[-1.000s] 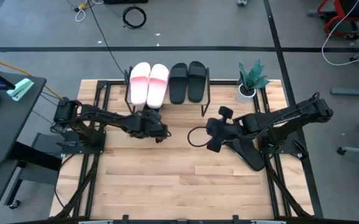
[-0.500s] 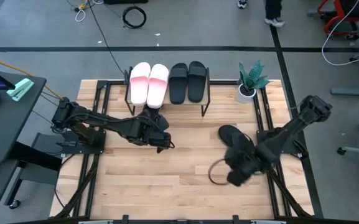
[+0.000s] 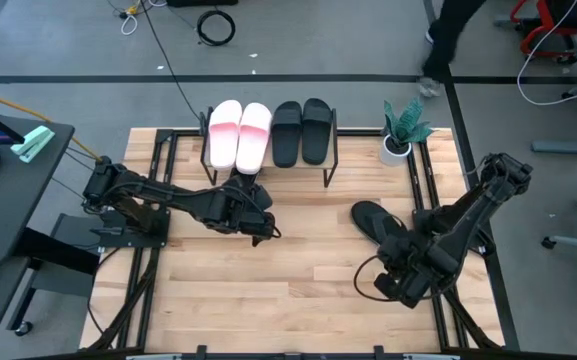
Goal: Pick and place slides into the shelf
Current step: Move the black slipper under the shelf
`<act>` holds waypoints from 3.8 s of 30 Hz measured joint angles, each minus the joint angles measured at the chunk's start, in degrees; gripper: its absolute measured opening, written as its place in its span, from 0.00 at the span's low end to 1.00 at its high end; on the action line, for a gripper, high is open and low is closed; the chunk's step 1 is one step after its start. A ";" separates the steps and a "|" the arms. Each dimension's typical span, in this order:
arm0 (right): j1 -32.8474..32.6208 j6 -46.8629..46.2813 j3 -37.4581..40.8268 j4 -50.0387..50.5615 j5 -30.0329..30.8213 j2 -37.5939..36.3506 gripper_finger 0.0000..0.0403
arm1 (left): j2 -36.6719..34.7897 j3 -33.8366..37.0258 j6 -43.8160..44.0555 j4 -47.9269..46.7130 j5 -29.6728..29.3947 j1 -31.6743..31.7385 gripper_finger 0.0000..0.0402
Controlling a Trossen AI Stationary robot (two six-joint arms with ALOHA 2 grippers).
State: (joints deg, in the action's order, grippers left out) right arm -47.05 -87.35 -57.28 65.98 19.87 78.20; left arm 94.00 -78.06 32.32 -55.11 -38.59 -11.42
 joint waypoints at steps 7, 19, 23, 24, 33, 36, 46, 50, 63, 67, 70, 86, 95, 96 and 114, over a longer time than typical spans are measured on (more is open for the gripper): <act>1.69 -0.03 0.00 0.60 -4.88 0.02 0.20 | 0.00 0.00 3.26 0.08 0.02 0.00 0.05; 1.47 -2.52 8.92 4.67 -0.58 0.02 0.30 | 0.00 0.02 9.85 0.55 0.02 -0.09 0.02; 1.56 0.60 11.99 -0.02 0.55 0.02 0.30 | 0.00 0.02 11.58 0.75 0.01 -0.22 0.06; 1.56 0.79 12.45 -0.39 0.49 0.02 0.30 | 0.00 0.02 12.22 0.87 -0.03 -0.37 0.06; 1.56 6.44 12.83 -0.57 5.45 0.02 0.30 | 0.00 0.04 13.62 1.78 -0.37 -3.31 0.05; 1.56 7.51 12.83 -1.08 5.58 0.02 0.30 | 0.00 0.04 13.72 1.77 -0.37 -4.72 0.03; 1.56 5.70 12.83 -1.40 6.15 0.02 0.30 | 0.00 0.04 15.50 2.01 -0.39 -7.13 0.04; 1.56 5.07 13.30 -1.63 6.61 0.02 0.30 | 0.00 0.04 15.42 2.05 -0.39 -7.19 0.07; 2.06 2.05 21.18 -6.39 11.04 0.02 0.30 | 0.00 0.04 14.97 2.05 -0.39 -7.08 0.02; 2.06 3.75 21.18 -10.53 11.10 0.00 0.27 | 0.00 0.04 14.18 2.03 -0.42 -7.02 0.03; 2.06 7.17 21.18 -14.95 11.15 -0.01 0.22 | 0.00 0.04 13.04 2.04 -0.42 -7.02 0.04; 6.19 18.51 18.47 -28.49 23.22 0.02 0.01 | 0.00 0.04 12.94 2.10 -0.42 -7.13 0.01; 7.14 38.40 8.80 -38.65 29.66 -0.01 0.01 | -0.07 0.04 13.14 2.16 -0.39 -7.13 0.07; 7.53 39.49 7.88 -38.70 28.79 0.01 0.01 | -0.15 0.04 13.27 2.19 -0.39 -7.13 0.07; 7.18 24.08 7.58 -27.04 8.69 5.13 0.29 | -0.31 0.00 13.36 2.55 -0.39 -9.11 0.07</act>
State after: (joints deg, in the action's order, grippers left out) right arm -39.87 -63.27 -49.69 38.94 28.56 83.33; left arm 93.69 -78.06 45.67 -52.57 -38.98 -20.53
